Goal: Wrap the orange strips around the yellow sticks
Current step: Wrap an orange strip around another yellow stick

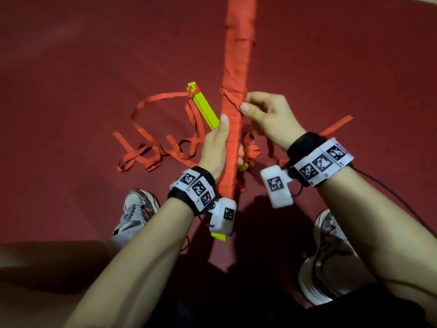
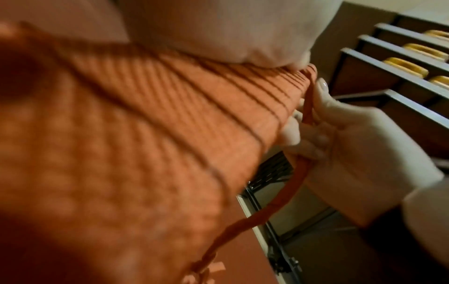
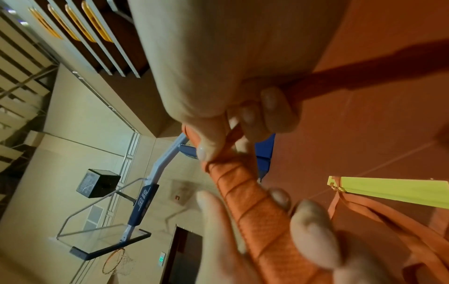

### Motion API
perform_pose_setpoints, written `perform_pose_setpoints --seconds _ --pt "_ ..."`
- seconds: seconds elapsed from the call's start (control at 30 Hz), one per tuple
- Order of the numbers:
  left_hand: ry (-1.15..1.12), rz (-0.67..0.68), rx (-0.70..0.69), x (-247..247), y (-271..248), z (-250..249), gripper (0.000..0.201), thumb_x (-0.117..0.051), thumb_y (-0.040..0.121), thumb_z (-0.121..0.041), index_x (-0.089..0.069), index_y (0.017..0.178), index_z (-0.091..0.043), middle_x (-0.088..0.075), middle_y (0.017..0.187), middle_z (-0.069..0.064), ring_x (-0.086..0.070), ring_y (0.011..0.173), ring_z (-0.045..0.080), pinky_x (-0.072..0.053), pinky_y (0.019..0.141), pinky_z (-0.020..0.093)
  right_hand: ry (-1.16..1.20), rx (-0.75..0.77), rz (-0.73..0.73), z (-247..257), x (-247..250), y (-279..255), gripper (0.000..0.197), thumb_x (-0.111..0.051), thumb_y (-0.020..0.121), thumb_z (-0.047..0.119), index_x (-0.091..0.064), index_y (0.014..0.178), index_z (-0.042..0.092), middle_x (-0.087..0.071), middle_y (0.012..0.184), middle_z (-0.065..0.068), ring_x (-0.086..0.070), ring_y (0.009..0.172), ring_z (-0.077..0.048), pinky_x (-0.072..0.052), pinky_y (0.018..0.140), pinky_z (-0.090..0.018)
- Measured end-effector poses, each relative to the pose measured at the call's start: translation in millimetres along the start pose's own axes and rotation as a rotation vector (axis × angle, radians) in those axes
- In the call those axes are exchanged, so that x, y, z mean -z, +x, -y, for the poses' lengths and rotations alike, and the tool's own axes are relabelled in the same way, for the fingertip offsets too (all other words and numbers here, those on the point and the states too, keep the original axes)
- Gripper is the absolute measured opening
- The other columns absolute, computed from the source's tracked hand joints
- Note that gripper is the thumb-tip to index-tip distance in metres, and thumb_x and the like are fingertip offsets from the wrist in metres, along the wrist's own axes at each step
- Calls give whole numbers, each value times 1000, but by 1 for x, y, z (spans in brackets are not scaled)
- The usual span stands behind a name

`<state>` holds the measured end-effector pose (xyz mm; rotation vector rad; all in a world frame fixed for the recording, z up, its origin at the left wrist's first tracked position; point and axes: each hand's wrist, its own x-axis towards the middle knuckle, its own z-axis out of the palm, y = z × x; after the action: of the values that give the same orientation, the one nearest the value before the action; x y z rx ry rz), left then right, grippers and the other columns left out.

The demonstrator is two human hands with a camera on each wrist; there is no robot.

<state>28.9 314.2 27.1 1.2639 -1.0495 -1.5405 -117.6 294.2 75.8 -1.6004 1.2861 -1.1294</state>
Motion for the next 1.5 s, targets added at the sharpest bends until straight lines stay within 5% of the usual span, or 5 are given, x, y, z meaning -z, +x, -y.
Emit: perform_pose_setpoints --seconds 0.67,0.8,1.0,1.17,1.5 --pt "-136 424 93 1 -11 -18 16 -63 48 -19 -54 60 -14 -49 60 10 -46 53 22 -46 53 27 108 -35 120 0 25 0 20 -66 95 32 -67 92 12 -61 61 12 -36 41 2 -27 41 -15" --pt "-59 583 220 0 -10 -18 30 -62 49 -20 -50 75 -12 -51 75 10 -50 66 24 -50 66 33 421 -157 329 -9 12 -9 60 -56 94 45 -58 124 -7 -62 97 -37 -26 40 -5 -16 38 -19" --pt "-27 299 253 -10 -9 -20 39 -66 75 -23 -61 111 -10 -68 98 13 -66 88 28 -52 89 45 -23 -89 19 -6 -8 -4 53 -62 87 50 -63 89 -3 -62 71 -19 -52 63 -18 -46 62 -41" --pt "81 57 101 -19 -11 -11 21 -64 98 -12 -49 87 -19 -63 63 -12 -59 50 -3 -47 59 20 -290 -42 -227 -6 -10 -5 32 -66 90 39 -65 90 7 -63 74 -3 -54 70 -22 -37 66 -33" --pt "-294 -80 -96 -16 -15 -17 15 -58 96 -21 -66 84 -19 -65 66 -4 -62 56 12 -51 56 25 -127 36 9 -5 8 7 30 -68 88 29 -74 113 13 -77 96 0 -70 89 -7 -54 87 -30"
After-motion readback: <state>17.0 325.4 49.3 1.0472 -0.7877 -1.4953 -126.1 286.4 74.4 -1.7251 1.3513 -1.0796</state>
